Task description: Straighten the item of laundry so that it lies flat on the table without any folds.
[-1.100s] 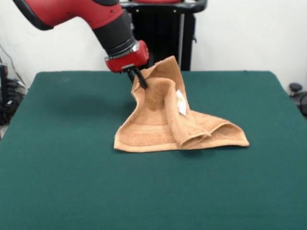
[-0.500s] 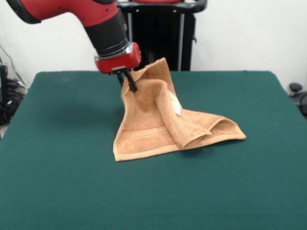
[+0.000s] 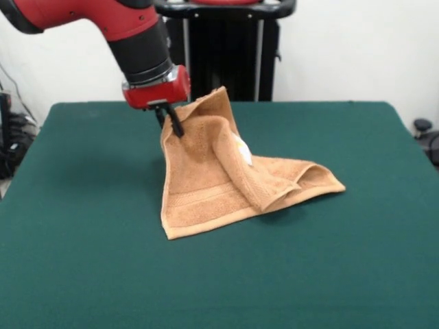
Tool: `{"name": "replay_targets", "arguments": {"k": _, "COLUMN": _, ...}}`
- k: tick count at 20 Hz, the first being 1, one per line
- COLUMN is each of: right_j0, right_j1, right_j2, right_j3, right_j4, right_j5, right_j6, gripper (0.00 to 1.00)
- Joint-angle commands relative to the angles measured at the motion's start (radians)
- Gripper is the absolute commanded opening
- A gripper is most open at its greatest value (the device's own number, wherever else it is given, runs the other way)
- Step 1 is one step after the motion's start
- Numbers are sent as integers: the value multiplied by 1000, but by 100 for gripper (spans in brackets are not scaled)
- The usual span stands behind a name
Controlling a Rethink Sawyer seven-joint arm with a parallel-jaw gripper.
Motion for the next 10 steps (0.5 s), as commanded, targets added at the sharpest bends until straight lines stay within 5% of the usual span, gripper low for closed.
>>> {"name": "replay_targets", "arguments": {"k": 1, "right_j0": 33, "right_j1": 29, "right_j2": 79, "right_j3": -109, "right_j4": -1, "right_j5": 112, "right_j6": -275, "gripper": 0}}
{"name": "replay_targets", "arguments": {"k": 10, "right_j0": 16, "right_j1": 44, "right_j2": 94, "right_j3": -113, "right_j4": -3, "right_j5": 129, "right_j6": -290, "gripper": 0}}
